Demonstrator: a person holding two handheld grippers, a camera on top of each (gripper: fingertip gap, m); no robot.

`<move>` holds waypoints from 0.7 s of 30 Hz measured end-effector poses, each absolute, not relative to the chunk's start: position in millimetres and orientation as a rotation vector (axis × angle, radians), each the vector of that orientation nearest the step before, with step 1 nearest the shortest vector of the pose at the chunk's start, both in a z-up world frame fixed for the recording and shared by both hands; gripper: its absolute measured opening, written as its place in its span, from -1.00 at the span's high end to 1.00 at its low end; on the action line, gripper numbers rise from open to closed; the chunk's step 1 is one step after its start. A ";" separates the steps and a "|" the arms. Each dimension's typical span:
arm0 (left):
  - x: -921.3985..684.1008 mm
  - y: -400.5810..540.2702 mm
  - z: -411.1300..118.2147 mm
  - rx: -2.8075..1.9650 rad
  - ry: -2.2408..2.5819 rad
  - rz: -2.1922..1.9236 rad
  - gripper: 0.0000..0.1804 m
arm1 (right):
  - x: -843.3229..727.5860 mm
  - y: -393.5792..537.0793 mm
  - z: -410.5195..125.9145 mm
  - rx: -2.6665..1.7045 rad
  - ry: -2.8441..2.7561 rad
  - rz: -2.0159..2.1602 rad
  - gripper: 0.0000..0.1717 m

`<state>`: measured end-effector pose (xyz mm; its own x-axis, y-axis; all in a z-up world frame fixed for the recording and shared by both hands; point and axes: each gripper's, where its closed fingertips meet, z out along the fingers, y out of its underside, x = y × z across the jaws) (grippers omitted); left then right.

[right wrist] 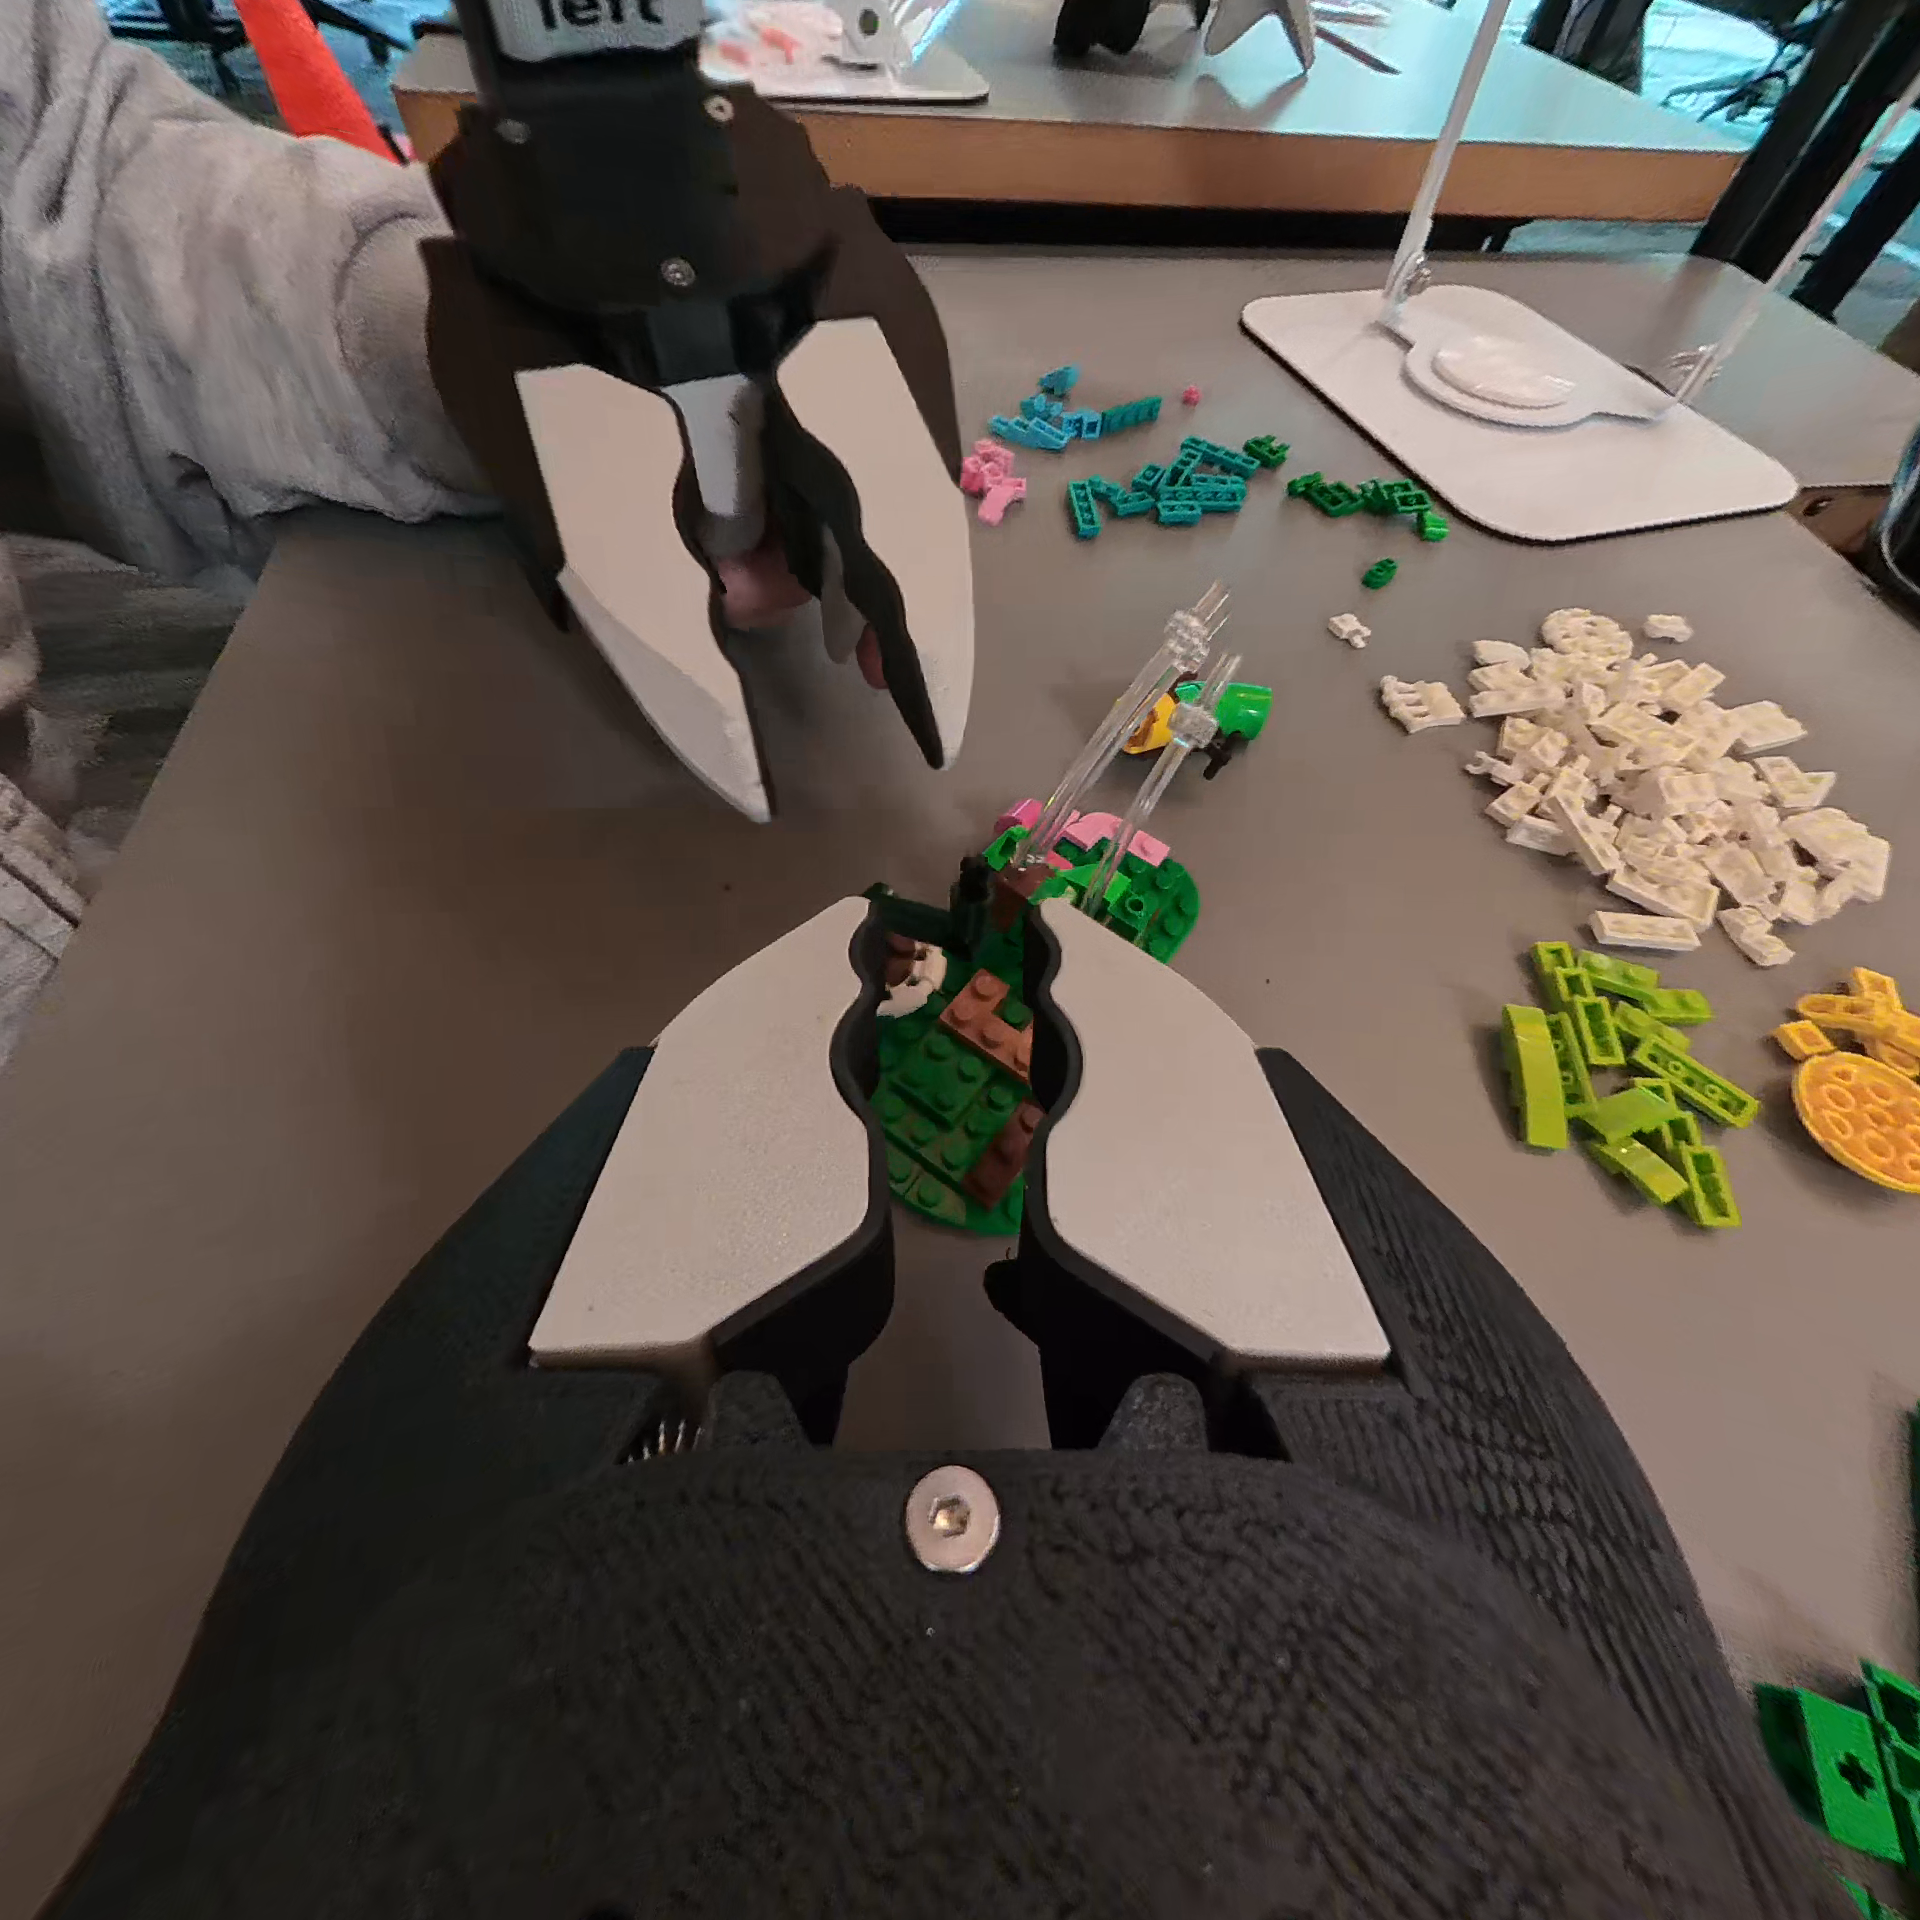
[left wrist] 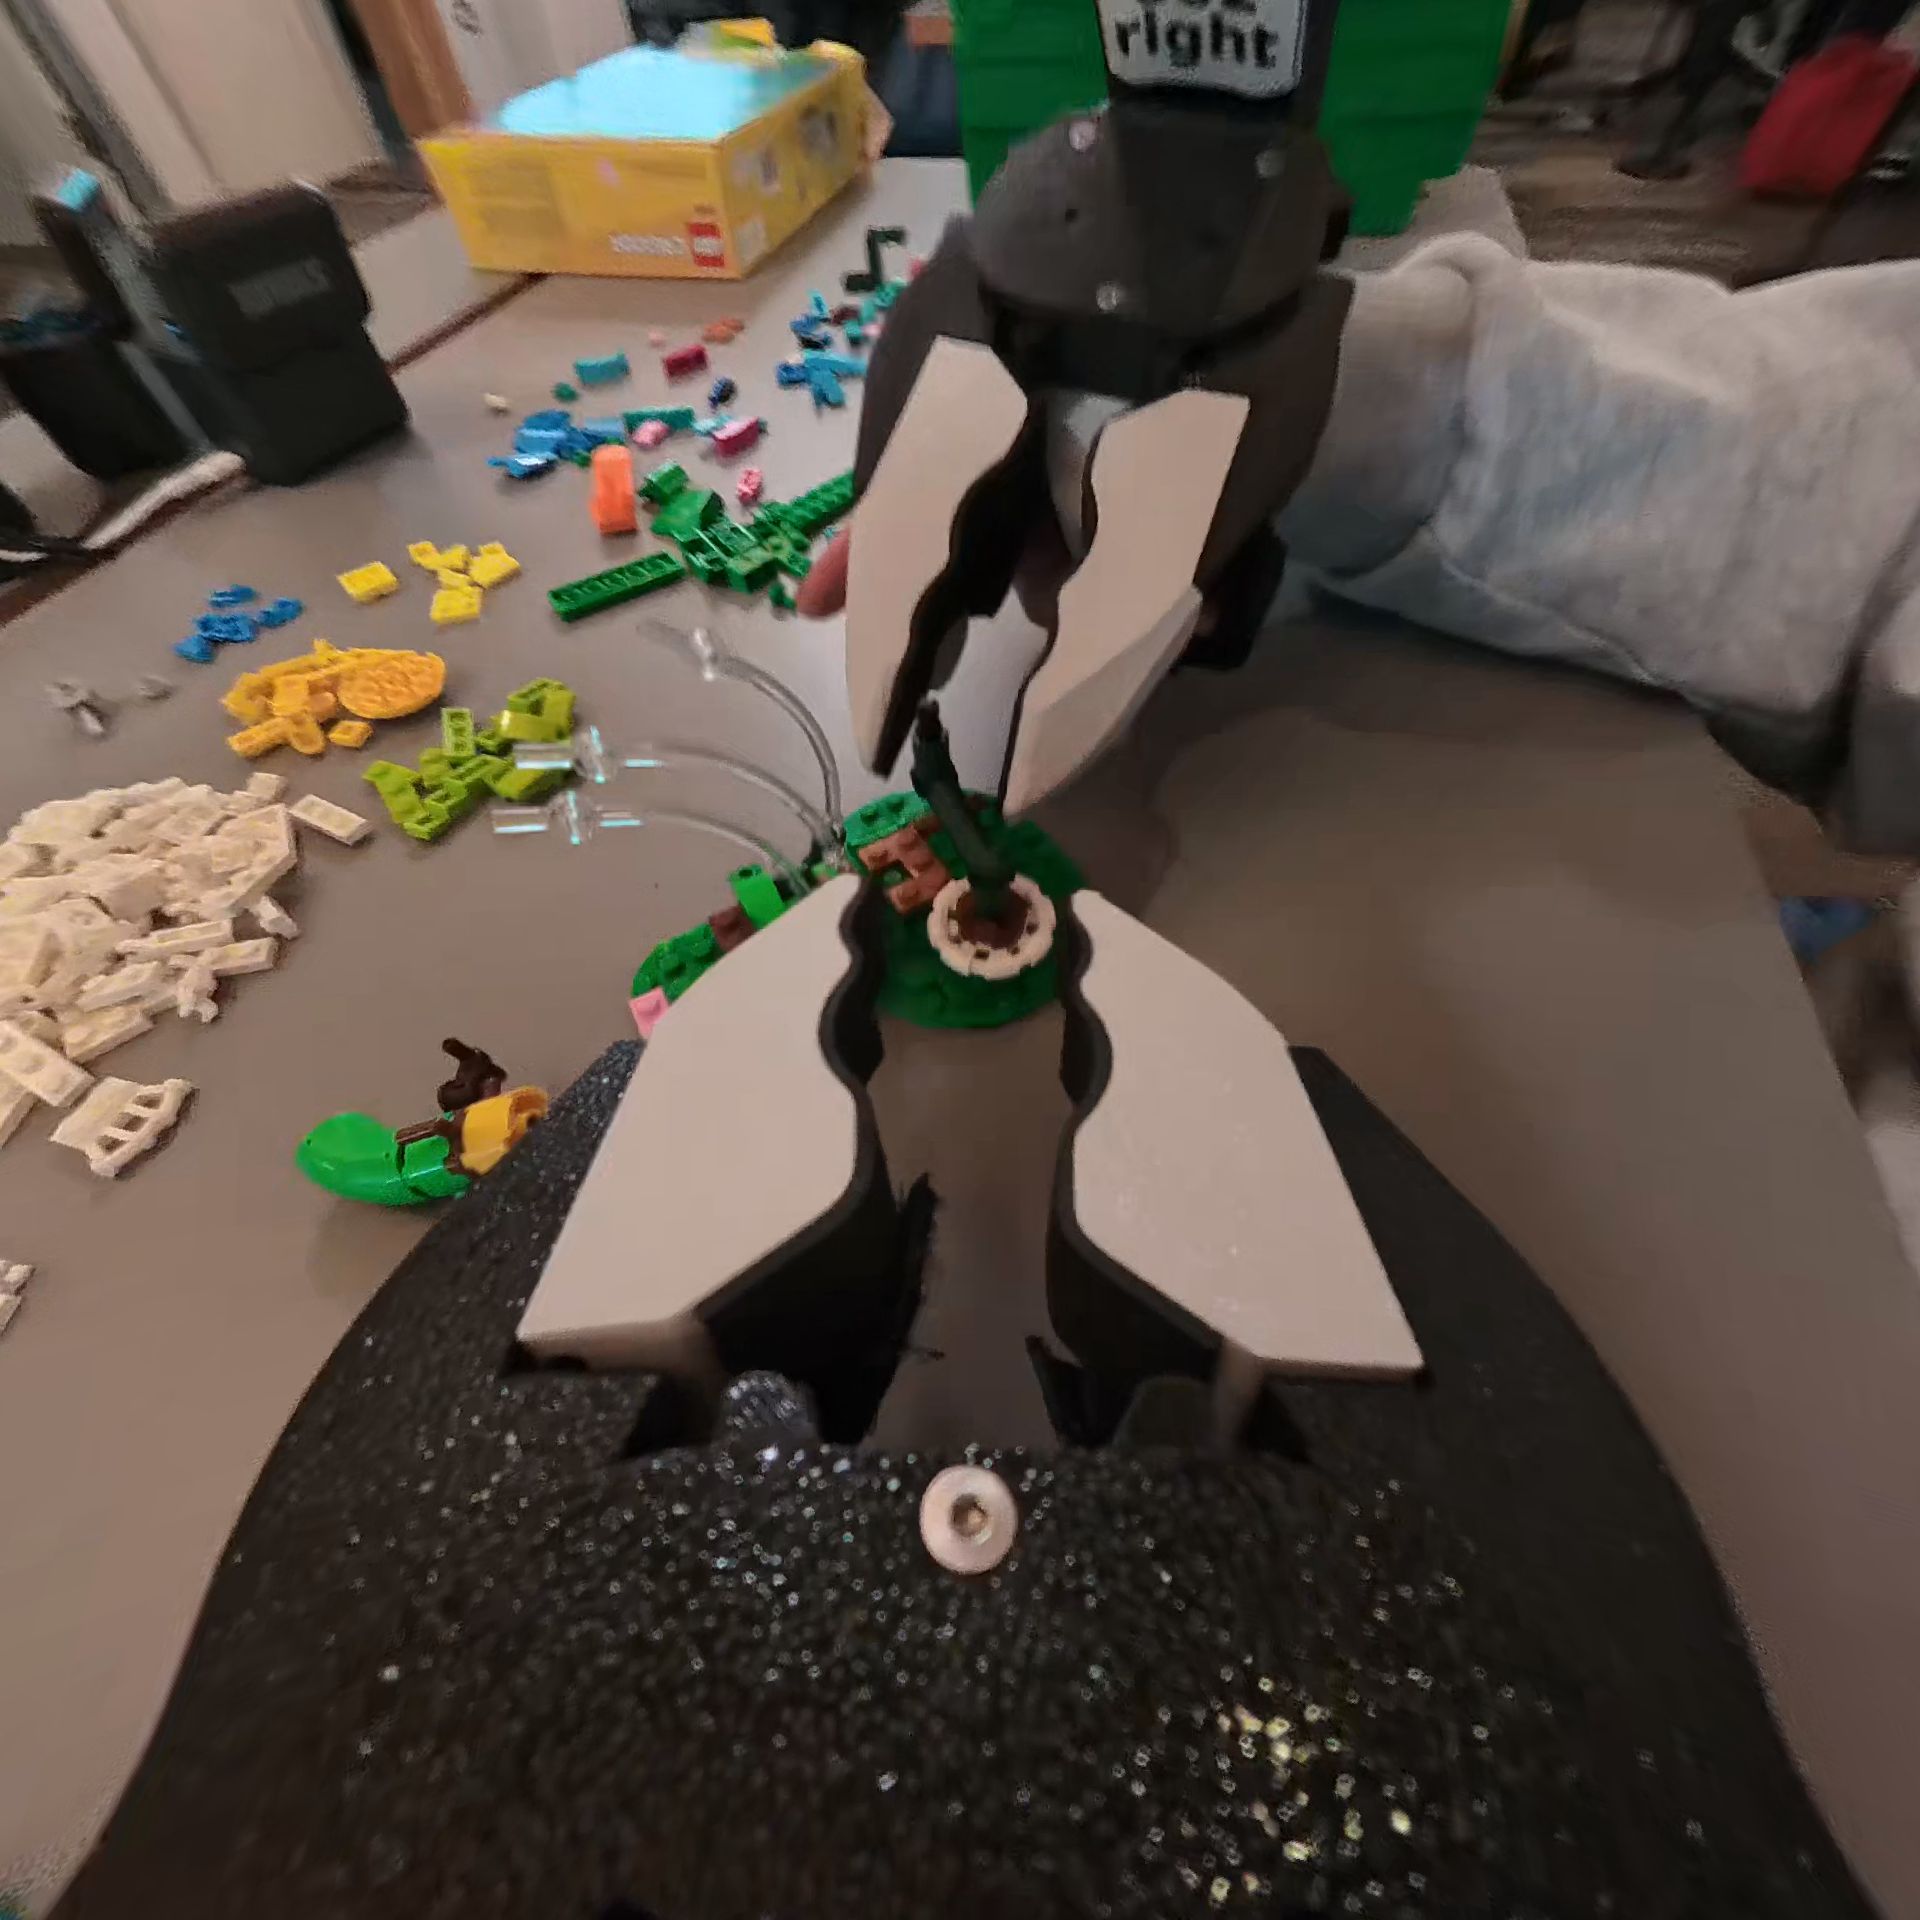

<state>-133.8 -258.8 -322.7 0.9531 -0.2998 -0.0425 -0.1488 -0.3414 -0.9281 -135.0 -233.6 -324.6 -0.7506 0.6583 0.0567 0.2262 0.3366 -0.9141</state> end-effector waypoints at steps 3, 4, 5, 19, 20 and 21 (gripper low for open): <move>-127.2 -253.2 -327.2 -1.967 0.265 -0.118 0.56 | -135.0 -236.7 -328.7 -0.772 -2.224 1.379 0.78; -125.5 -252.1 -331.0 -1.994 0.264 -0.102 0.50 | -134.5 -237.6 -328.7 -0.765 -2.226 1.379 0.79; -125.1 -250.9 -334.7 -2.019 0.267 -0.075 0.46 | -133.9 -238.2 -328.6 -0.759 -2.227 1.377 0.80; -130.7 -249.1 -360.2 -2.187 0.322 0.000 0.58 | -132.5 -251.5 -332.4 -0.753 -2.276 1.387 0.78; -132.2 -249.3 -360.3 -2.192 0.308 -0.023 0.59 | -134.1 -251.8 -332.7 -0.757 -2.273 1.380 0.78; -134.5 -249.2 -360.2 -2.195 0.290 -0.035 0.65 | -135.2 -252.3 -333.3 -0.760 -2.273 1.374 0.78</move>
